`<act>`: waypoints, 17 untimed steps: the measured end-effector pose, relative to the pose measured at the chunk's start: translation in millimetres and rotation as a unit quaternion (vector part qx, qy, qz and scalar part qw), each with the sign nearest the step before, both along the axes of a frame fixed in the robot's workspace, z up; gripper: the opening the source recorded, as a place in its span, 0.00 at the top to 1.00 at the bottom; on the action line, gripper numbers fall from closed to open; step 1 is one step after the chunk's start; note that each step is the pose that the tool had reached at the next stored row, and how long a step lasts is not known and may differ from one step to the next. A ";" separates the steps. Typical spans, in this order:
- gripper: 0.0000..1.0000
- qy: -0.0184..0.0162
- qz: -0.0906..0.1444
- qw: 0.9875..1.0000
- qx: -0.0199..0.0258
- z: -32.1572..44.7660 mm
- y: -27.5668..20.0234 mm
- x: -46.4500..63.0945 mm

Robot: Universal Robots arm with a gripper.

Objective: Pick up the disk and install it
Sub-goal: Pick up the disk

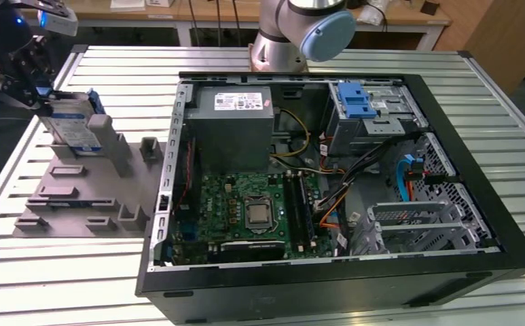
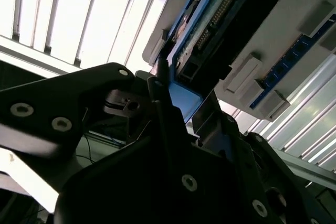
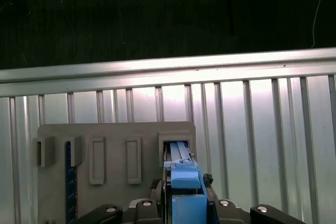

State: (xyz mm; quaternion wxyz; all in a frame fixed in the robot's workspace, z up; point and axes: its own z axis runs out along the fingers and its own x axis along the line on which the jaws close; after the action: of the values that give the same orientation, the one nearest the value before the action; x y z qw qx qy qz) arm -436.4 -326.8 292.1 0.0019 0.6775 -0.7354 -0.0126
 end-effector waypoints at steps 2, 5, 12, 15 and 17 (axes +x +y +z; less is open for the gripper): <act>0.56 0.000 0.006 1.000 -0.001 0.0 -0.1 0.0; 0.56 0.000 0.023 1.000 -0.002 -0.3 -0.1 0.0; 0.57 0.000 0.026 1.000 -0.004 -2.6 -0.2 -0.1; 0.64 0.000 0.030 1.000 -0.004 -2.8 -0.2 0.0; 0.64 0.000 0.032 0.999 -0.004 -2.9 -0.2 0.0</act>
State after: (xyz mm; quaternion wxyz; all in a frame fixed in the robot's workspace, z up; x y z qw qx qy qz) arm -436.4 -327.0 289.2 0.0049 0.7010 -0.7131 -0.0097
